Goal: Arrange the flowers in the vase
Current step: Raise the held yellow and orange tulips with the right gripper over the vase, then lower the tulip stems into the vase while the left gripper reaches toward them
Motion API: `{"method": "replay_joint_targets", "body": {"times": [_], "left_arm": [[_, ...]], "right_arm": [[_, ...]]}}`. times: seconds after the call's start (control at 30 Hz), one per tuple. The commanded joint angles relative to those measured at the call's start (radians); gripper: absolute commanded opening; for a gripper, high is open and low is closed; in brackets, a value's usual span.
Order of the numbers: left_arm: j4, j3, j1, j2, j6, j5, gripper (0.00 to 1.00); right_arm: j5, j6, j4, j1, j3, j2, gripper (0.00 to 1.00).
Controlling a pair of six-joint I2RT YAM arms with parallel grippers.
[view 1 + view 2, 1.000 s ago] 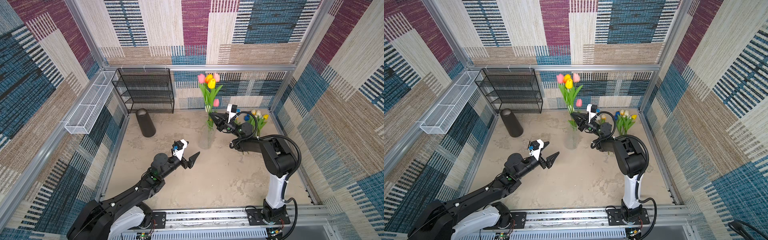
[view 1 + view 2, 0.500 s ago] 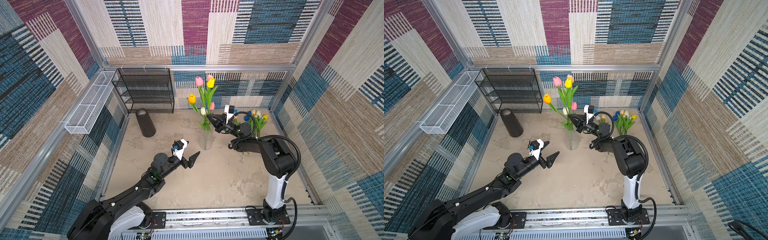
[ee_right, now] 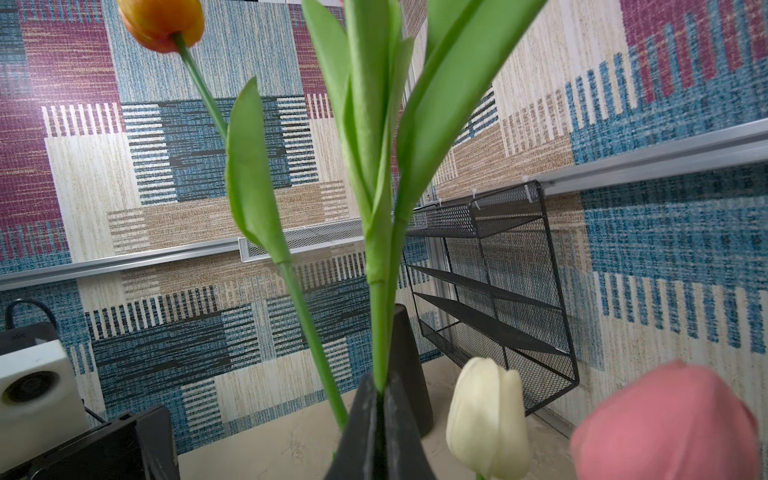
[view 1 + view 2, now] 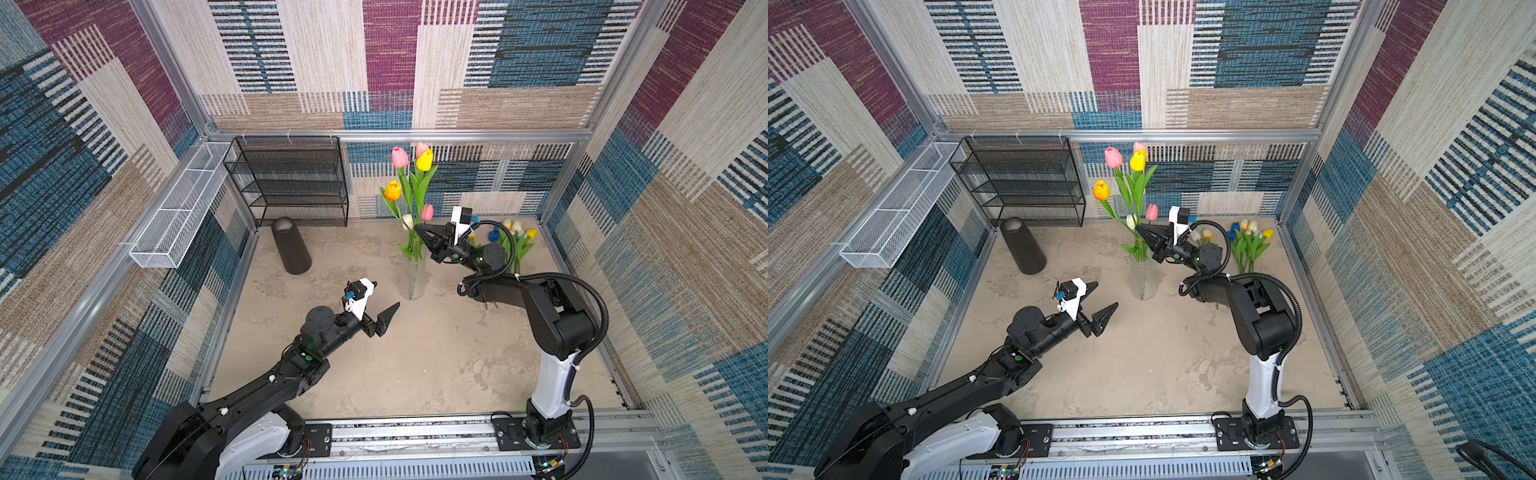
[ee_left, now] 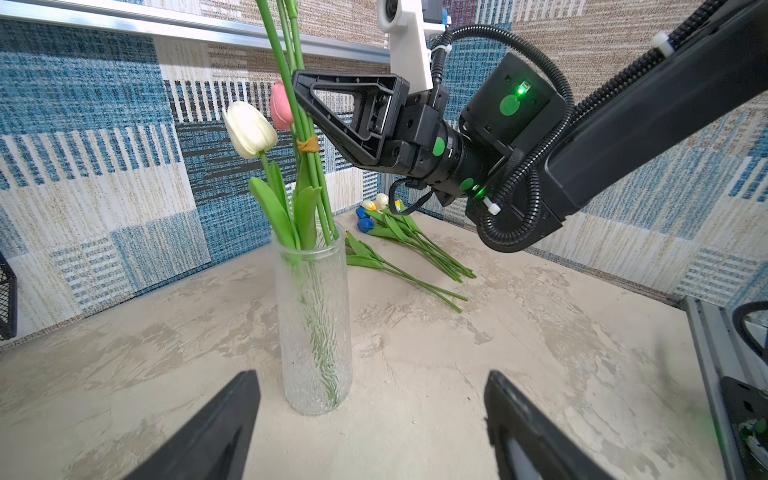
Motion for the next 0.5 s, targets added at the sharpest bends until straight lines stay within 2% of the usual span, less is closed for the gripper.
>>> {"method": "replay_joint_targets", "body": {"times": [0.0,0.47], "left_arm": [[-0.005,0.015,0.000,0.001,0.029,0.018,0.87],[-0.017,0.008,0.000,0.017,0.031,0.009,0.87]], "right_arm": [[0.004,0.006,0.290,0.003,0.008,0.021,0.00],[-0.006,0.035,0.376,0.012,0.020,0.112,0.00]]}}
